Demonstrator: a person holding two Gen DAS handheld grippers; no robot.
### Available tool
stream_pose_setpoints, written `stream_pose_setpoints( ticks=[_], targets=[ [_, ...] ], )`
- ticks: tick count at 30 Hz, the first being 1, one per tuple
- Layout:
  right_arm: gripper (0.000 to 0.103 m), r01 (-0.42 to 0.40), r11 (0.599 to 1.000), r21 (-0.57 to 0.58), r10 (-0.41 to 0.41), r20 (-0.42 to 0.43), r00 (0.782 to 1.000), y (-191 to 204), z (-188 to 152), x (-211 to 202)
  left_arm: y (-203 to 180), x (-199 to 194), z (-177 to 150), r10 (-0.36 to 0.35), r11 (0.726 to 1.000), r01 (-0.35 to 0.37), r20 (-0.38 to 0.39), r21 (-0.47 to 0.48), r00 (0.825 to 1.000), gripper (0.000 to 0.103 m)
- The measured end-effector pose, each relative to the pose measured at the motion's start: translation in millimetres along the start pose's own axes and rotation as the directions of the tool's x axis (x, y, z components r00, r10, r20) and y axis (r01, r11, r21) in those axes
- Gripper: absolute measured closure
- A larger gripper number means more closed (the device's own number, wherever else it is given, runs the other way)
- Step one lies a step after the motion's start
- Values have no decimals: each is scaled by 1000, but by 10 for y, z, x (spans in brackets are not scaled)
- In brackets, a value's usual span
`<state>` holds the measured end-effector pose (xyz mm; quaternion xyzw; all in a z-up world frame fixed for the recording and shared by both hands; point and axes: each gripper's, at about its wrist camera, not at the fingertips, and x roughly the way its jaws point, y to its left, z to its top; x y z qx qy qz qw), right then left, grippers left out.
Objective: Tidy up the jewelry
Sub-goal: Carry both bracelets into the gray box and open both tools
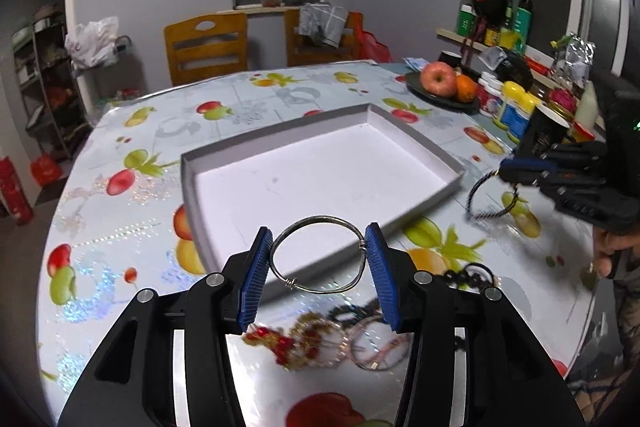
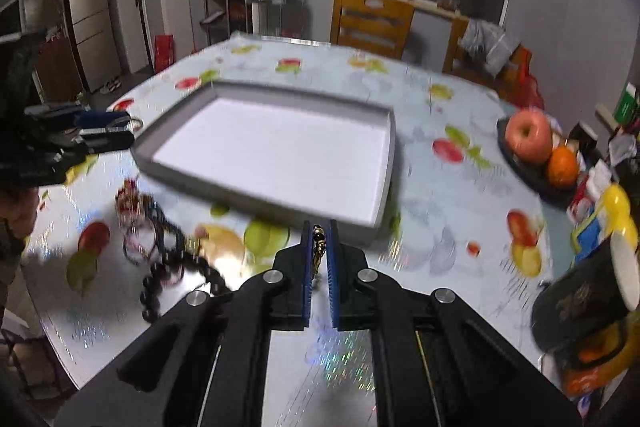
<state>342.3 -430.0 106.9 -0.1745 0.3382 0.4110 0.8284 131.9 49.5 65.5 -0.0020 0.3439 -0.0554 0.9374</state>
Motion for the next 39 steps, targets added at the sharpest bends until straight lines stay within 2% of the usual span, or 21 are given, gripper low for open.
stream_pose_setpoints(
  ticks=[6, 16, 27, 31, 33, 36, 37, 39],
  targets=[
    [97, -4, 1000, -7, 4, 43, 999, -6, 290, 13, 146, 184, 90, 25, 1000, -25, -14, -14, 1000, 53],
    [97, -38, 998, 40, 37, 23, 999, -56, 597, 526, 355, 652, 150, 42, 998, -45, -78, -44, 996, 53],
    [97, -25, 993, 118, 33, -65, 997, -237, 364, 922, 419, 921, 20, 53, 998, -59, -140, -38, 989, 53],
    [96, -30, 990, 136, 41, -82, 996, -280, 290, 968, 403, 916, 16, 57, 997, -63, -134, -35, 989, 45],
    [89, -30, 990, 136, 41, -82, 996, -269, 277, 960, 387, 908, 17, 57, 998, -62, -133, -32, 989, 40],
    [61, -35, 990, 134, 42, -51, 998, -246, 264, 878, 352, 828, 9, 74, 997, -77, -110, -25, 991, 22],
    [54, -35, 991, 133, 41, -38, 998, -236, 258, 843, 341, 800, 10, 75, 997, -78, -100, -23, 992, 22],
    [52, -40, 991, 130, 42, -8, 999, -210, 234, 743, 319, 719, 1, 72, 997, -74, -81, -20, 994, 21]
  ],
)
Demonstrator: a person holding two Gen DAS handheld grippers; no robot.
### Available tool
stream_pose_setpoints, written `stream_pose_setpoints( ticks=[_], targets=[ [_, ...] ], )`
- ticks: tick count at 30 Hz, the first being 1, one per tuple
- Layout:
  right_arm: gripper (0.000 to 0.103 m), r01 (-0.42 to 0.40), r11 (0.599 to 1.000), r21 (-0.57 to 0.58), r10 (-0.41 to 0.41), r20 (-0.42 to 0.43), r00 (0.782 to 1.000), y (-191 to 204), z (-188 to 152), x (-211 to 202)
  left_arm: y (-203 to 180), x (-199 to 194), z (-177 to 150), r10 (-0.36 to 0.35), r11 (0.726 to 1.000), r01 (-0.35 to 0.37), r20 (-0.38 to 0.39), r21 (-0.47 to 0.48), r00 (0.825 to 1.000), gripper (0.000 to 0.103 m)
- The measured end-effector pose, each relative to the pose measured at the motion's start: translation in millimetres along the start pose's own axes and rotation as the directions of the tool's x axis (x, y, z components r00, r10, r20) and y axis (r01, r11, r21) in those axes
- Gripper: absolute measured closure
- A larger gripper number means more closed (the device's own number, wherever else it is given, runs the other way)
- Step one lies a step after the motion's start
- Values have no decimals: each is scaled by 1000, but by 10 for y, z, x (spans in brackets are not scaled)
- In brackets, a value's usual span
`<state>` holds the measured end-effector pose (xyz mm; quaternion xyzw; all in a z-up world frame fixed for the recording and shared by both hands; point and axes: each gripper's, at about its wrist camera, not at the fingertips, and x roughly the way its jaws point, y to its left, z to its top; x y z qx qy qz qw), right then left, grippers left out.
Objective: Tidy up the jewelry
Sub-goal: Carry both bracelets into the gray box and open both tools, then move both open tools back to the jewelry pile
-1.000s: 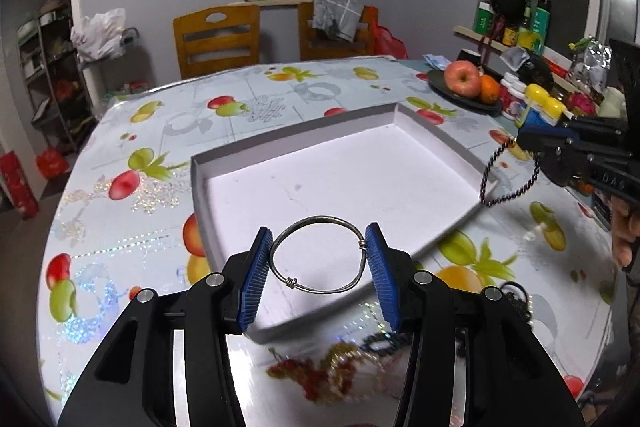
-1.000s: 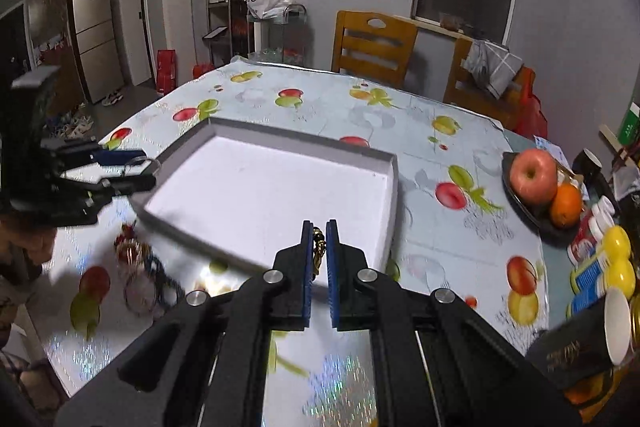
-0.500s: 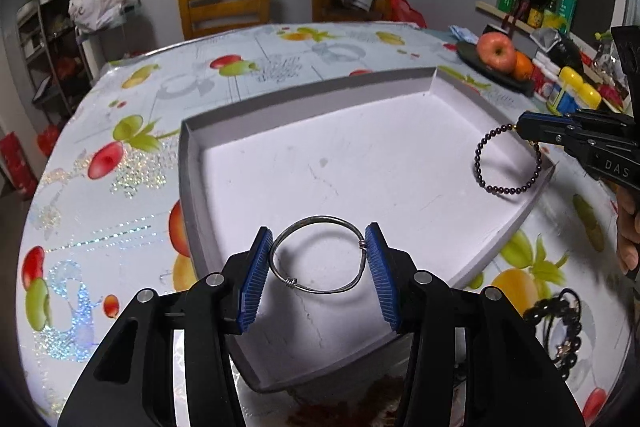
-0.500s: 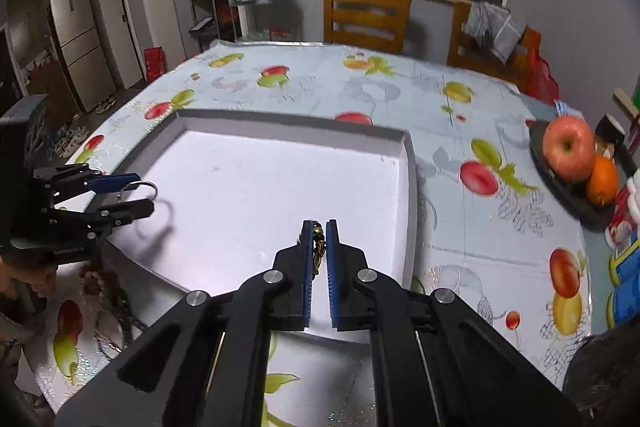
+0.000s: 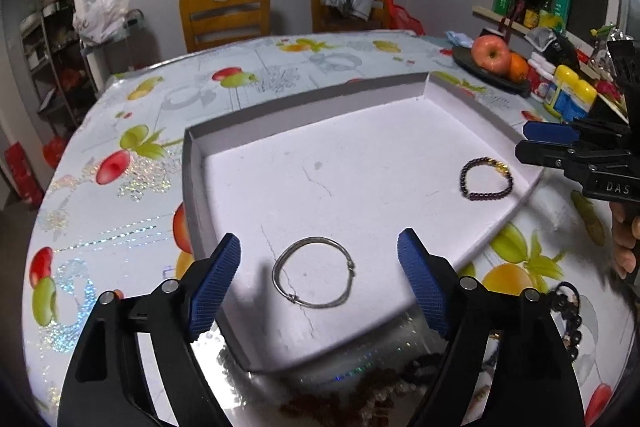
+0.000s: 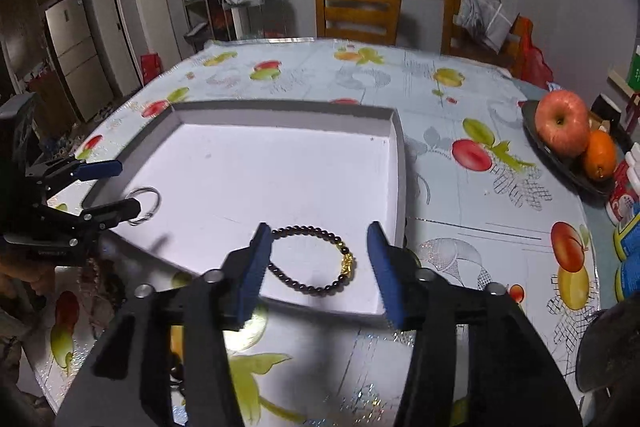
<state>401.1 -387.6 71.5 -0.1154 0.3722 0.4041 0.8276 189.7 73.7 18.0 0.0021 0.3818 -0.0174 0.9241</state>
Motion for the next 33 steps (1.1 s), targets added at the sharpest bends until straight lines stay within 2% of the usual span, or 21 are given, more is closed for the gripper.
stream_pose_setpoints(
  ticks=[2, 4, 7, 15, 22, 25, 28, 33],
  targets=[
    [43, 0, 1000, 1, 0, 18, 1000, 19, -38, -80, -8, -60, -9, 1, 1000, -1, 12, -4, 1000, 19],
    [35, 2, 1000, 4, -3, 45, 999, 32, -89, -173, -12, -151, -38, 1, 1000, -1, 36, -8, 999, 11],
    [32, 4, 1000, 21, -5, 82, 997, 26, -215, -328, -37, -321, -99, 3, 1000, -2, 82, -10, 997, 8],
    [25, -22, 999, 39, 18, 114, 993, 84, -507, -559, -237, -641, -352, -38, 999, 36, 110, 15, 993, 8],
    [25, -40, 999, 6, 39, 89, 995, 193, -676, -633, -496, -757, -635, -91, 992, 82, 88, 99, 992, 8],
    [34, -63, 998, -12, 64, 51, 997, 245, -748, -598, -538, -757, -697, -99, 990, 91, 73, 105, 992, 8],
    [36, -89, 996, -27, 90, 18, 996, 301, -800, -564, -561, -754, -741, -100, 990, 93, 62, 106, 993, 8],
    [46, -117, 992, -41, 115, -35, 993, 363, -853, -474, -582, -732, -779, -107, 989, 101, 53, 108, 993, 8]
  ],
)
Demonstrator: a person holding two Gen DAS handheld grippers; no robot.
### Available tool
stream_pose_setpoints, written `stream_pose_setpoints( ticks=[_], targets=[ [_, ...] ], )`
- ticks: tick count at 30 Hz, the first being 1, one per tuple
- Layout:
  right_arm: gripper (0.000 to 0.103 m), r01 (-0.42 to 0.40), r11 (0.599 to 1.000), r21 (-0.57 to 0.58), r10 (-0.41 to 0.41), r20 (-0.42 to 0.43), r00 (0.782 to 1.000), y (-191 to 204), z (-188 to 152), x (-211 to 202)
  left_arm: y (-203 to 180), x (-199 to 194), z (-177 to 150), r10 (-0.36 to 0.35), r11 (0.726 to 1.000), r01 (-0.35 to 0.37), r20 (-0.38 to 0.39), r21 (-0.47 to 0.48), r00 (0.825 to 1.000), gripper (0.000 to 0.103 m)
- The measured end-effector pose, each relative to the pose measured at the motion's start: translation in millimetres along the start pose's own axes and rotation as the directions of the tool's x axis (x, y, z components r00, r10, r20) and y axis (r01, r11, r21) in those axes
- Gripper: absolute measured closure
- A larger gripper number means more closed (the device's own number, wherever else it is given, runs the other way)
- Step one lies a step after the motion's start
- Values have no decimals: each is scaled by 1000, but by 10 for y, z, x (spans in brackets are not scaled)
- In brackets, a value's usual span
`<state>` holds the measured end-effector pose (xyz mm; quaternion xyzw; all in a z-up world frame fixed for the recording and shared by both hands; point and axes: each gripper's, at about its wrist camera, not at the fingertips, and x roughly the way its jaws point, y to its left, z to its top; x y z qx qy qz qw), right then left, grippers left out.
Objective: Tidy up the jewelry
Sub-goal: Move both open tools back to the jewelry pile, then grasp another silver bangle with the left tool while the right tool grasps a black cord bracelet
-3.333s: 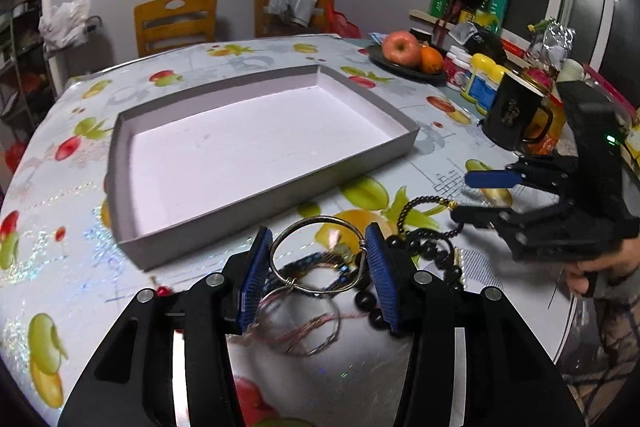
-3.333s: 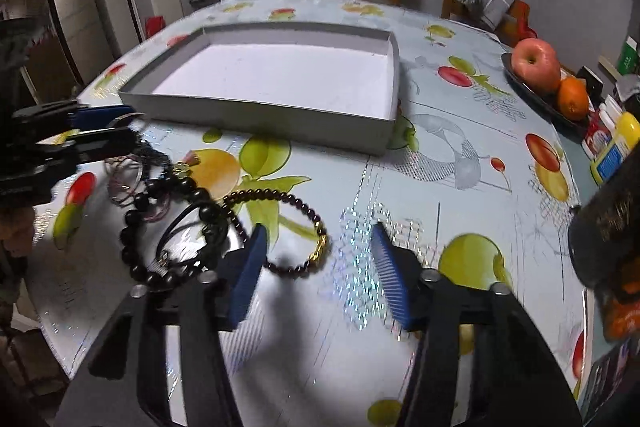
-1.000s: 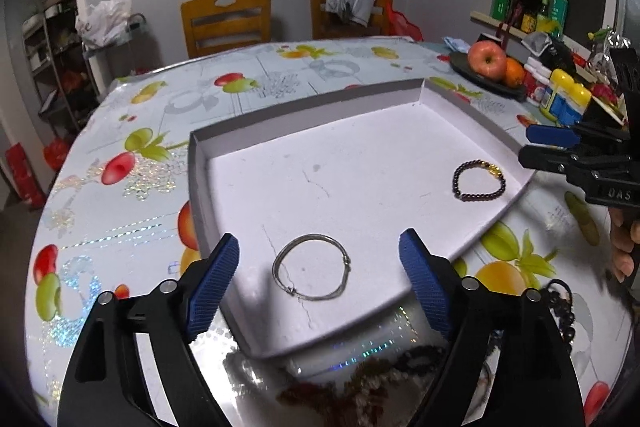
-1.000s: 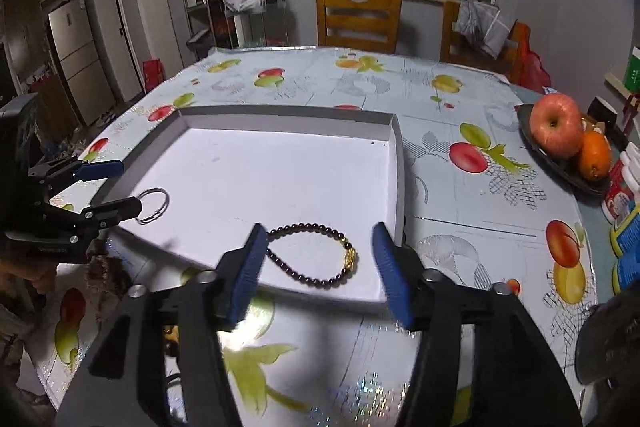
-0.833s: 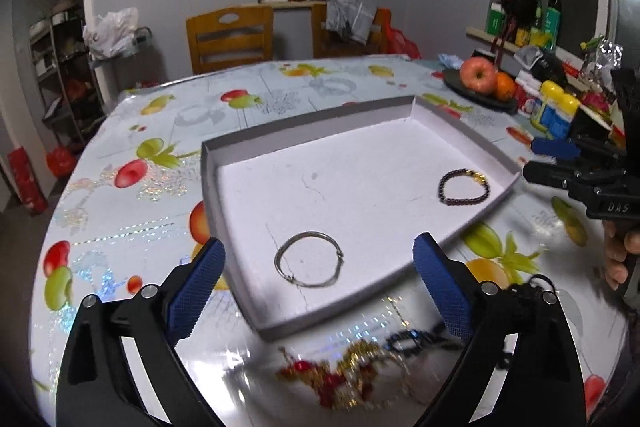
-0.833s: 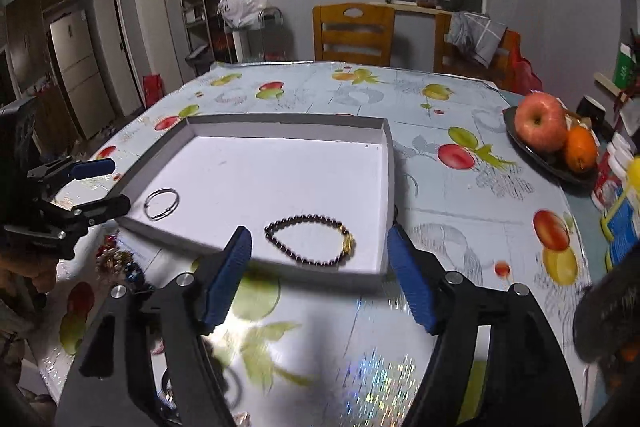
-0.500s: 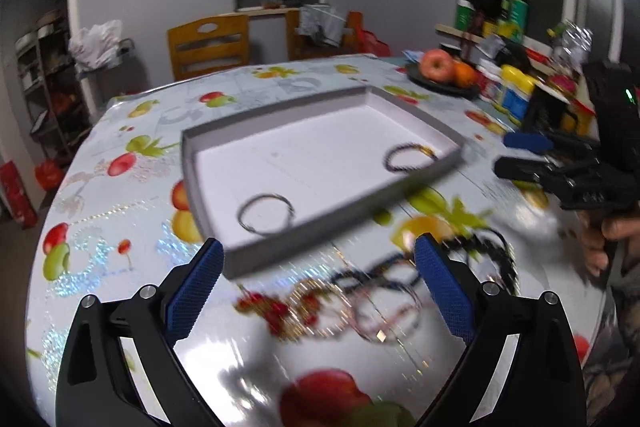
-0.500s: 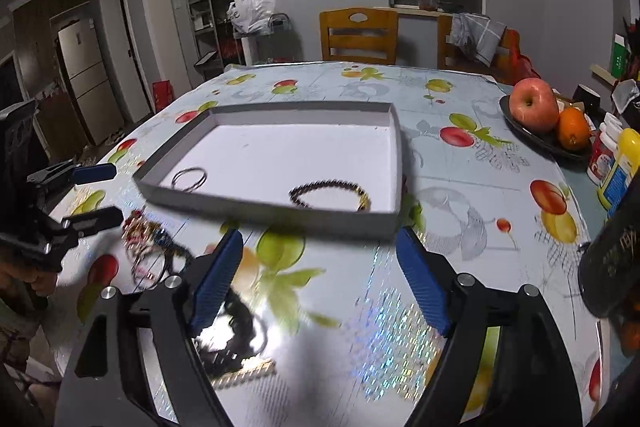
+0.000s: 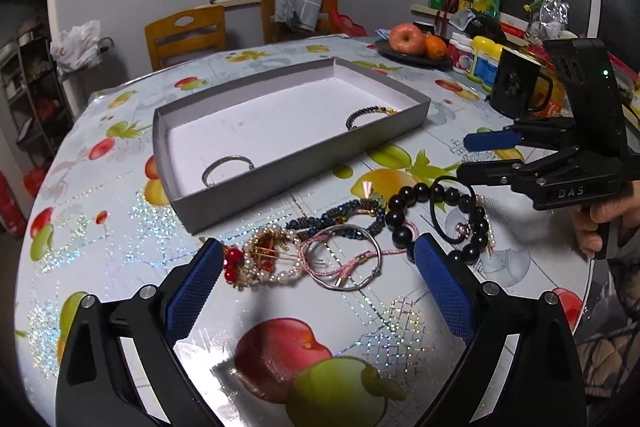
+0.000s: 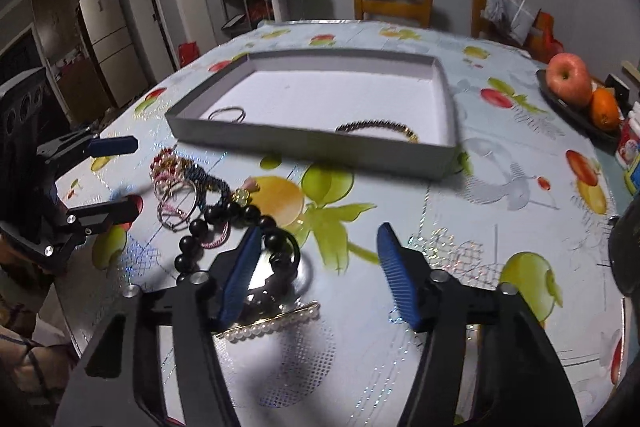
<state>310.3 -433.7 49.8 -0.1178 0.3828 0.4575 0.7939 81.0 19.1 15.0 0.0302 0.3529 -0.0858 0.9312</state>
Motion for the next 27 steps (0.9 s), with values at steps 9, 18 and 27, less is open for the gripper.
stream_pose_setpoints(
  ticks=[9, 18, 27],
  targets=[
    [83, -50, 999, -8, 50, -57, 997, 48, -46, 124, 23, 43, 0, -10, 1000, 10, -22, -8, 1000, 8],
    [100, -75, 997, -6, 75, -8, 997, 74, -23, 27, -9, 102, 37, -25, 1000, 25, -52, 1, 998, 19],
    [100, -84, 996, 6, 83, 33, 996, 28, 19, -85, -194, 147, 91, -71, 996, 74, -66, 51, 995, 37]
  ],
)
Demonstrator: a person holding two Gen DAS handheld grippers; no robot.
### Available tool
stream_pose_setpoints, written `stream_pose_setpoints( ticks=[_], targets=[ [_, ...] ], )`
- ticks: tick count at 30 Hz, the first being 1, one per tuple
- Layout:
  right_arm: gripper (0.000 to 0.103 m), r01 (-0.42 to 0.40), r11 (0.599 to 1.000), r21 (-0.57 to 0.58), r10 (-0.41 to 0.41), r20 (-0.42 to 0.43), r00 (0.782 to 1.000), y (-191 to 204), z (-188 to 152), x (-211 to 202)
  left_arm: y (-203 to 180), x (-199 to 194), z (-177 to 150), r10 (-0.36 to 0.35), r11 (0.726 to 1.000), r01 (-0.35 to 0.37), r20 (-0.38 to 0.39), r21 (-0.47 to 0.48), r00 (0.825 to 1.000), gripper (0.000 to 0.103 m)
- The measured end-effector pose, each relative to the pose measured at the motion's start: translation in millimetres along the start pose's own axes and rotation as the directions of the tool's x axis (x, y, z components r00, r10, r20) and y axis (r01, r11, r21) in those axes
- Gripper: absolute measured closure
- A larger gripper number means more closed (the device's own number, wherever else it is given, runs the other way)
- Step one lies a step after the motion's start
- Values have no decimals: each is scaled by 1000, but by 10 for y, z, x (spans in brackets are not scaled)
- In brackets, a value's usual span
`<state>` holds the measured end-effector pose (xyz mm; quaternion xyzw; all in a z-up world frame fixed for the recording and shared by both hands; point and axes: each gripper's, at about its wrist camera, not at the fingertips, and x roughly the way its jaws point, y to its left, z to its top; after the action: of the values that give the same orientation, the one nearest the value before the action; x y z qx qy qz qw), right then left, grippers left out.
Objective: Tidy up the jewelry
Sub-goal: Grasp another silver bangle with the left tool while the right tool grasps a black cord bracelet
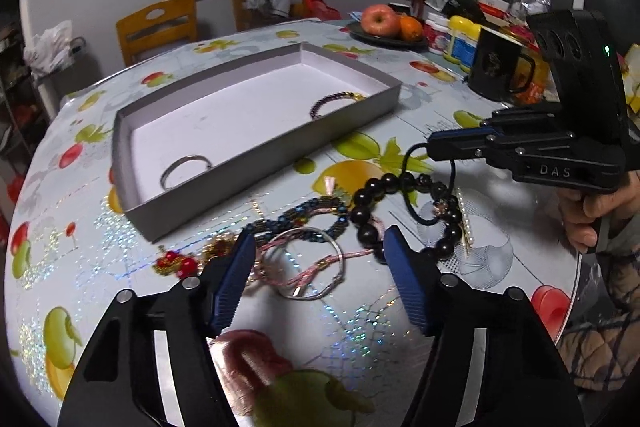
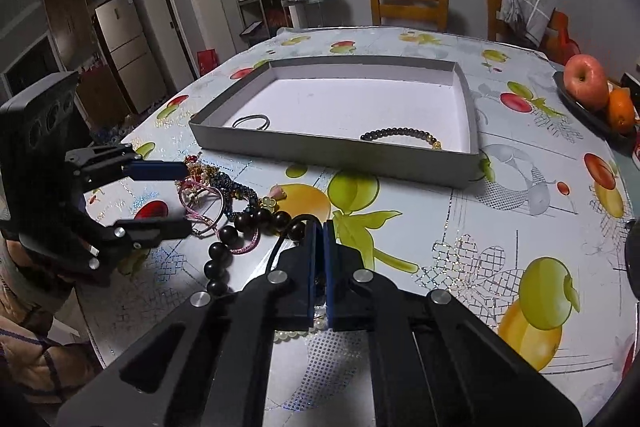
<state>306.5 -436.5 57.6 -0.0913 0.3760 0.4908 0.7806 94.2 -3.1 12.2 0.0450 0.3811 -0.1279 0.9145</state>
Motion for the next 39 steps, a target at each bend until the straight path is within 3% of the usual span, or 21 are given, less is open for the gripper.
stream_pose_setpoints(
  ticks=[6, 16, 26, 28, 33, 39],
  targets=[
    [100, -5, 1000, 1, 5, -4, 1000, -2, -24, 26, -5, 154, 54, -31, 999, 30, -46, -12, 998, 57],
    [100, -13, 1000, 10, 13, -4, 1000, -34, -41, 42, 39, 218, 65, 12, 1000, -13, -75, -8, 997, 57],
    [100, -13, 1000, 9, 13, -9, 1000, -25, -46, 56, -67, 159, 9, -9, 1000, 10, -80, 19, 997, 57],
    [100, -13, 1000, 9, 14, -8, 1000, -19, -46, 57, -31, 210, 13, -13, 1000, 13, -93, 4, 996, 62],
    [100, -13, 1000, 9, 13, -7, 1000, -17, -47, 57, 20, 270, 44, -15, 1000, 13, -107, -23, 994, 86],
    [100, -13, 1000, 7, 13, -6, 1000, -7, -49, 55, 17, 229, 20, -17, 999, 14, -100, -29, 995, 99]
  ],
)
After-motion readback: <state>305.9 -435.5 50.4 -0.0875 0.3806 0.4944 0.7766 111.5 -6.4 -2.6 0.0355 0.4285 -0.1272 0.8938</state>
